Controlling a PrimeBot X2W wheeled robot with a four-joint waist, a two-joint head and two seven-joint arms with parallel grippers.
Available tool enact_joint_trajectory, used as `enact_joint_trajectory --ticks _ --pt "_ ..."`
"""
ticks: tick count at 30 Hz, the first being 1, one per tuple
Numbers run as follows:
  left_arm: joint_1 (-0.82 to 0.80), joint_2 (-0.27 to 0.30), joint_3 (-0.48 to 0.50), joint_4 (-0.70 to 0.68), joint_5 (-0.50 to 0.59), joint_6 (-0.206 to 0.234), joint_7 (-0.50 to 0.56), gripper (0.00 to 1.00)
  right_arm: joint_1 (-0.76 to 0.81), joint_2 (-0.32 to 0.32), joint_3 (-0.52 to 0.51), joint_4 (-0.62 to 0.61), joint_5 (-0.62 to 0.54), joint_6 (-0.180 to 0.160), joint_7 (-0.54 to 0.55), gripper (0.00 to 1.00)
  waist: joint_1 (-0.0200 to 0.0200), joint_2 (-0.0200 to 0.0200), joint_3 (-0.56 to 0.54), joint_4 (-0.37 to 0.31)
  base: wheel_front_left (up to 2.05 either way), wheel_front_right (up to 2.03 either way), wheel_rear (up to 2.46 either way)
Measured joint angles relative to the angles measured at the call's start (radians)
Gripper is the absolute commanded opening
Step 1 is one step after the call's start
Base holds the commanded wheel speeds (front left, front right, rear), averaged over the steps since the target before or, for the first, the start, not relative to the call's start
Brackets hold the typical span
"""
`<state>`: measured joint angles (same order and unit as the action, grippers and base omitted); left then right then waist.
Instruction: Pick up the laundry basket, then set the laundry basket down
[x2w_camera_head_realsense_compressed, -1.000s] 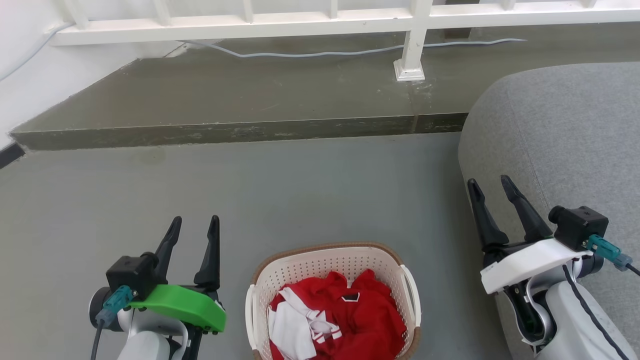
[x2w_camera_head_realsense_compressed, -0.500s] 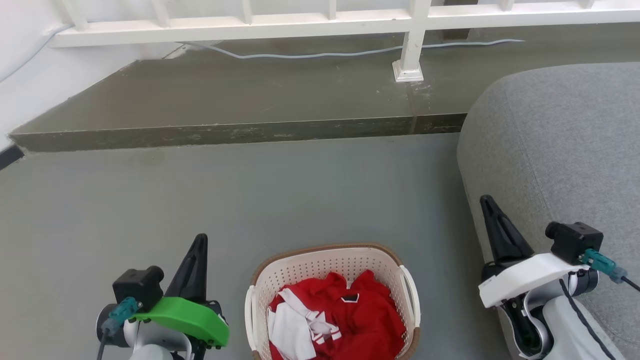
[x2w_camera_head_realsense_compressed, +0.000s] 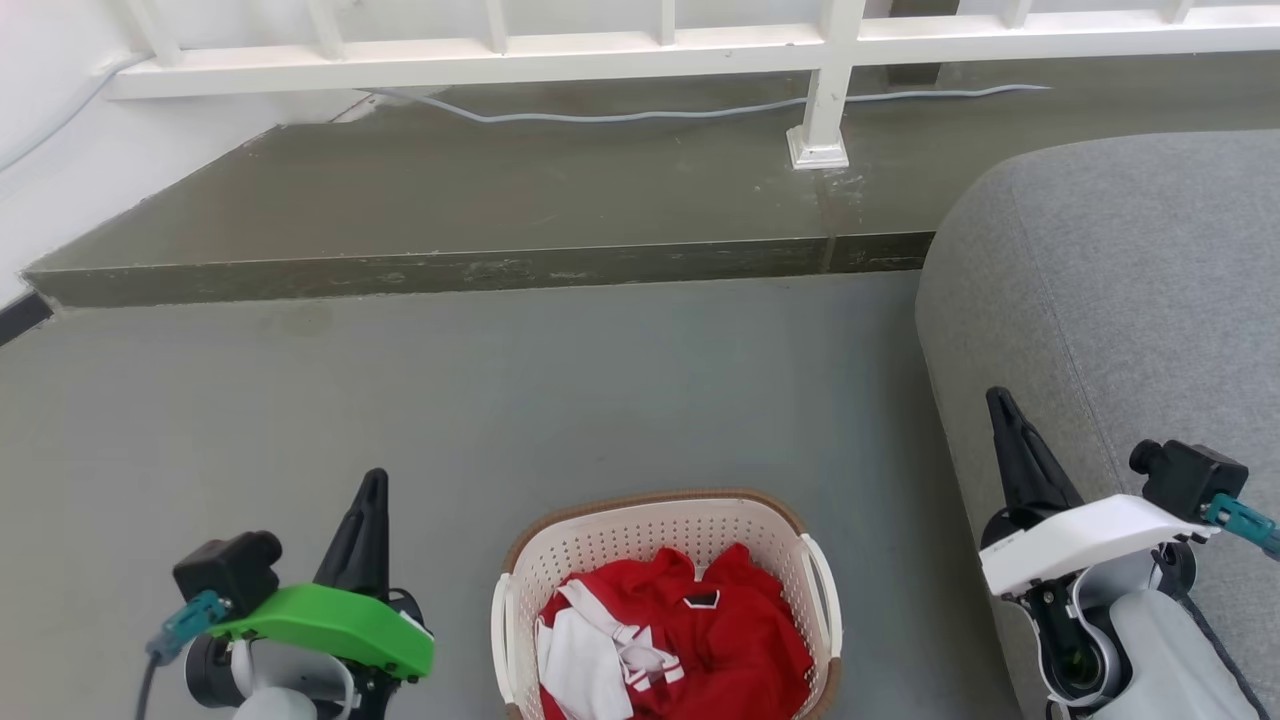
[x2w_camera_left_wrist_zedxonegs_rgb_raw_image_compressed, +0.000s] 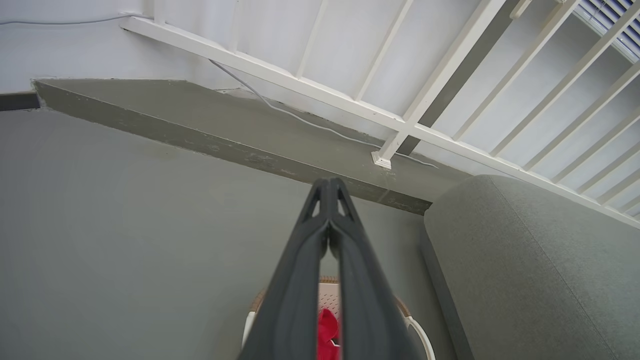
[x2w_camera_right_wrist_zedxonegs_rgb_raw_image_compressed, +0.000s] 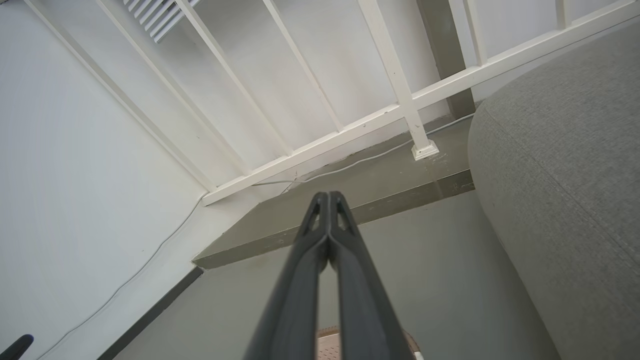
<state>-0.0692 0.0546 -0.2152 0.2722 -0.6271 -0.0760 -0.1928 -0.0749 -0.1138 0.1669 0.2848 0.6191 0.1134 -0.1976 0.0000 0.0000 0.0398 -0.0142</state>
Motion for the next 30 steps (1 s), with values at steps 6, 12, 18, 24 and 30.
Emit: enact_joint_trajectory --ticks 6,12,18,24,30 --pt "0.000 -0.001 0.021 0.000 -0.063 -0.003 0.018 0.00 0.000 0.005 -0.021 -0.001 0.063 0.000 0.022 0.00 0.0000 0.0000 -0.002 0.001 0.00 0.00 0.00" --pt "0.000 -0.001 0.042 0.000 -0.129 -0.004 0.044 0.00 0.000 0.011 -0.040 -0.002 0.131 0.000 0.042 0.00 0.0000 0.0000 -0.005 0.002 0.00 0.00 0.00" --pt "0.000 -0.003 0.058 0.000 -0.197 -0.012 0.063 0.00 0.000 0.017 -0.059 -0.002 0.197 0.000 0.063 0.00 0.0000 0.0000 -0.008 0.003 0.00 0.00 0.00" --pt "0.000 -0.004 0.077 0.000 -0.250 -0.012 0.079 0.00 0.000 0.018 -0.075 -0.002 0.255 0.000 0.079 0.00 0.0000 0.0000 -0.010 0.004 0.00 0.00 0.00" --pt "0.000 -0.004 0.093 0.000 -0.320 -0.013 0.100 0.00 0.000 0.020 -0.095 -0.002 0.322 0.000 0.099 0.00 0.0001 0.0000 -0.012 0.005 0.00 0.00 0.00"
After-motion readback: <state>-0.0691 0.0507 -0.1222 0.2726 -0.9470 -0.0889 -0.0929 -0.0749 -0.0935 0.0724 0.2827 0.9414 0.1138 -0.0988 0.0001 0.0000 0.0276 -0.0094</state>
